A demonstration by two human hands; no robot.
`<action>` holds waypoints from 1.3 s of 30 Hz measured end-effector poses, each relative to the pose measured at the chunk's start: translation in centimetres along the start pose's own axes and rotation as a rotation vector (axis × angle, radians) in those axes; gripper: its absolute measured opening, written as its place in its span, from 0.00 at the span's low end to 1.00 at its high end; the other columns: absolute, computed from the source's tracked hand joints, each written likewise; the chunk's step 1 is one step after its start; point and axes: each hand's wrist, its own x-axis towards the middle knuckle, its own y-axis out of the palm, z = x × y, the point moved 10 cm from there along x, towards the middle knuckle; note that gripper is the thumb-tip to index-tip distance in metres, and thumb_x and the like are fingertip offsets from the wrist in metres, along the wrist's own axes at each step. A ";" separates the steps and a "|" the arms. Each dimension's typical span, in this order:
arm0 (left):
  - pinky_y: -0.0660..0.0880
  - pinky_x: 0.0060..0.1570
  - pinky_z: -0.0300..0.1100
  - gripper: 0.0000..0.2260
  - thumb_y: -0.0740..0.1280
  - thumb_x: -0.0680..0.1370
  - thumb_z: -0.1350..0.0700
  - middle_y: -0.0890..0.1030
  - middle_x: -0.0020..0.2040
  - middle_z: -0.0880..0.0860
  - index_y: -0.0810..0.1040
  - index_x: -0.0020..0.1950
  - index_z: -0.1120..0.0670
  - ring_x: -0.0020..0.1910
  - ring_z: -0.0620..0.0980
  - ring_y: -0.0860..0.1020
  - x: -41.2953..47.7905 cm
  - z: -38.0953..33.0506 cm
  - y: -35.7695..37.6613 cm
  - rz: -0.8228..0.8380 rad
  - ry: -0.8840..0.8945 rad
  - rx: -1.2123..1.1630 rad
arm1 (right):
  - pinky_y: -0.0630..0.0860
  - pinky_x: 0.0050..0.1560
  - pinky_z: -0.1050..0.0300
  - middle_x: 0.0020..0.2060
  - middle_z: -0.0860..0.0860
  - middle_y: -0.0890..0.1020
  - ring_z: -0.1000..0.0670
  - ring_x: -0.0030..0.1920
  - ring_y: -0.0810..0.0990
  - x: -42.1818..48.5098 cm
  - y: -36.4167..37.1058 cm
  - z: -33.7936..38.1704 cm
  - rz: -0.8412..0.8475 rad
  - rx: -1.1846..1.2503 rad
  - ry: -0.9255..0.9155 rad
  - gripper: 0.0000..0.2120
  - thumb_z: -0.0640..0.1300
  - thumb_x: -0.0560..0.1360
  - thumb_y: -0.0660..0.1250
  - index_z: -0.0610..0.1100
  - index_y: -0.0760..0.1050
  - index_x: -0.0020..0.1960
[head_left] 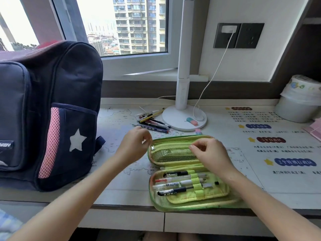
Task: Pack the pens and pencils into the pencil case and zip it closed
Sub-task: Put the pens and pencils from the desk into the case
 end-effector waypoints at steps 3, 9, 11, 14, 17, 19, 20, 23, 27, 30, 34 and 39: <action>0.74 0.47 0.49 0.04 0.65 0.75 0.63 0.78 0.47 0.57 0.79 0.46 0.60 0.47 0.57 0.75 3.7 2.4 1.0 -0.059 -0.011 0.143 | 0.74 0.49 0.55 0.37 0.48 0.84 0.49 0.40 0.78 3.9 1.4 1.4 0.033 -0.061 -0.033 0.09 0.43 0.75 0.64 0.43 0.82 0.41; 0.75 0.49 0.50 0.10 0.63 0.76 0.61 0.77 0.54 0.59 0.76 0.56 0.58 0.52 0.58 0.74 8.0 4.0 6.2 0.073 0.016 0.328 | 0.77 0.51 0.50 0.44 0.49 0.84 0.48 0.49 0.79 9.5 3.8 0.7 0.064 -0.105 0.010 0.09 0.45 0.75 0.63 0.45 0.82 0.48; 0.76 0.43 0.50 0.09 0.60 0.77 0.60 0.78 0.51 0.59 0.73 0.57 0.57 0.47 0.58 0.76 8.8 4.7 7.5 0.175 -0.017 0.380 | 0.77 0.51 0.49 0.43 0.51 0.84 0.47 0.51 0.78 10.0 3.7 0.0 0.041 -0.106 0.017 0.09 0.46 0.74 0.63 0.46 0.82 0.47; 0.74 0.36 0.47 0.09 0.56 0.79 0.55 0.80 0.43 0.57 0.73 0.50 0.57 0.37 0.56 0.76 9.3 5.2 7.9 0.217 -0.067 0.295 | 0.73 0.45 0.56 0.42 0.51 0.83 0.50 0.48 0.78 9.8 3.3 -0.4 0.048 -0.111 -0.002 0.10 0.45 0.75 0.63 0.44 0.82 0.48; 0.70 0.33 0.42 0.10 0.58 0.78 0.53 0.79 0.38 0.55 0.74 0.43 0.58 0.35 0.54 0.74 8.8 7.1 7.1 0.201 -0.216 0.230 | 0.75 0.46 0.55 0.42 0.51 0.83 0.51 0.48 0.79 9.0 2.4 -0.8 0.050 -0.121 -0.012 0.09 0.44 0.75 0.63 0.44 0.82 0.45; 0.67 0.30 0.38 0.05 0.63 0.74 0.58 0.75 0.34 0.52 0.71 0.39 0.56 0.35 0.53 0.73 7.9 8.5 6.1 0.193 -0.324 0.242 | 0.75 0.51 0.54 0.45 0.51 0.84 0.54 0.55 0.78 8.4 1.5 -1.0 0.033 -0.103 -0.012 0.09 0.44 0.74 0.63 0.44 0.82 0.44; 0.65 0.28 0.38 0.04 0.63 0.72 0.60 0.73 0.33 0.52 0.70 0.38 0.56 0.34 0.52 0.72 7.3 8.9 5.5 0.190 -0.358 0.254 | 0.74 0.52 0.56 0.48 0.51 0.84 0.56 0.57 0.77 8.0 1.0 -1.1 0.025 -0.086 -0.009 0.09 0.43 0.74 0.64 0.42 0.82 0.43; 0.62 0.27 0.40 0.06 0.60 0.69 0.67 0.71 0.32 0.52 0.68 0.38 0.57 0.34 0.53 0.69 5.6 8.4 4.0 0.172 -0.371 0.312 | 0.74 0.41 0.59 0.53 0.53 0.83 0.62 0.44 0.79 5.9 -0.7 -1.3 -0.011 -0.056 -0.006 0.08 0.42 0.74 0.65 0.41 0.82 0.41; 0.70 0.32 0.48 0.08 0.60 0.72 0.68 0.77 0.41 0.60 0.69 0.49 0.60 0.36 0.58 0.73 3.1 5.7 0.9 0.060 -0.290 0.255 | 0.76 0.42 0.56 0.38 0.51 0.84 0.53 0.39 0.80 2.0 -3.0 -1.6 -0.090 -0.074 -0.010 0.07 0.43 0.75 0.65 0.45 0.82 0.43; 0.75 0.39 0.49 0.09 0.65 0.75 0.64 0.80 0.44 0.57 0.70 0.54 0.59 0.39 0.56 0.76 -1.1 0.1 -1.7 -0.021 -0.055 0.121 | 0.71 0.40 0.67 0.39 0.52 0.83 0.58 0.39 0.78 -1.5 -4.0 -2.5 -0.114 -0.114 -0.026 0.07 0.42 0.75 0.66 0.44 0.82 0.48; 0.69 0.40 0.32 0.09 0.66 0.75 0.61 0.80 0.43 0.47 0.79 0.53 0.52 0.40 0.45 0.74 -9.4 -7.3 -1.3 0.129 0.366 0.075 | 0.67 0.41 0.69 0.41 0.51 0.84 0.54 0.42 0.78 -4.8 -4.7 -4.0 -0.151 -0.204 -0.041 0.05 0.40 0.74 0.67 0.43 0.83 0.45; 0.69 0.39 0.35 0.14 0.74 0.68 0.64 0.78 0.39 0.44 0.80 0.49 0.50 0.39 0.42 0.69 -13.3 -5.9 0.9 0.201 0.465 0.207 | 0.68 0.42 0.65 0.42 0.50 0.84 0.52 0.43 0.78 -6.7 -5.0 -4.6 -0.167 -0.208 -0.045 0.05 0.40 0.73 0.68 0.43 0.83 0.45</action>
